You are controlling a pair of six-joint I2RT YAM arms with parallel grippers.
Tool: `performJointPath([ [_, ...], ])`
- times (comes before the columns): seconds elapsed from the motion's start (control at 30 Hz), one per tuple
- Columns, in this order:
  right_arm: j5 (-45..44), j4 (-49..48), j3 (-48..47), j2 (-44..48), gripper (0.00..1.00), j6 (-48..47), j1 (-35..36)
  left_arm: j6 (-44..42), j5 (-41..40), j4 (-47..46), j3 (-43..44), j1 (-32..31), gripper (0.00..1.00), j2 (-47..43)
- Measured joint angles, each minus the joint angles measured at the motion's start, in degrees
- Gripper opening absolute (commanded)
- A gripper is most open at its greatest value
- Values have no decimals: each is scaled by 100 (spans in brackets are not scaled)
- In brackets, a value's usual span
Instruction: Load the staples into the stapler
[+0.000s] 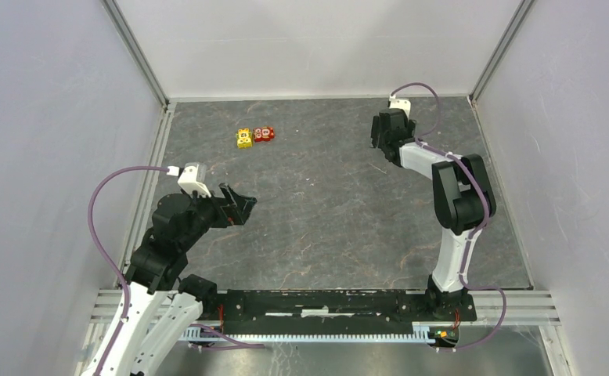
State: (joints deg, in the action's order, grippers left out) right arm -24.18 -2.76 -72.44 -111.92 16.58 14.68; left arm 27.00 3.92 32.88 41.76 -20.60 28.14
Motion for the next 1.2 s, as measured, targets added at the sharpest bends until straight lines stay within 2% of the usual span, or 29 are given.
performJointPath([
  [0.23, -52, 24, -179, -282, 79, -52, -33, -2, -59, 2, -2, 0, 100, 17],
  [0.47, -9, 26, -181, -533, 73, -20, -179, -2, -70, 4, -7, 2, 100, 48],
  [0.53, 4, 33, -181, -595, 68, -13, -227, -2, -72, 4, -7, 0, 99, 48],
  [0.7, 101, 35, -181, -623, 49, -39, -297, -2, -87, 11, -7, 0, 97, 59],
  [0.87, 249, -133, -44, -573, 43, -149, -306, -2, -118, 83, -7, 2, 96, 140],
  [1.03, 671, -278, 597, -74, 40, -317, -306, -2, -208, 181, -7, 2, 94, 334],
  [1.2, 1283, -435, 1661, 984, 37, -363, -269, 4, -164, 280, -4, 2, 92, 586],
])
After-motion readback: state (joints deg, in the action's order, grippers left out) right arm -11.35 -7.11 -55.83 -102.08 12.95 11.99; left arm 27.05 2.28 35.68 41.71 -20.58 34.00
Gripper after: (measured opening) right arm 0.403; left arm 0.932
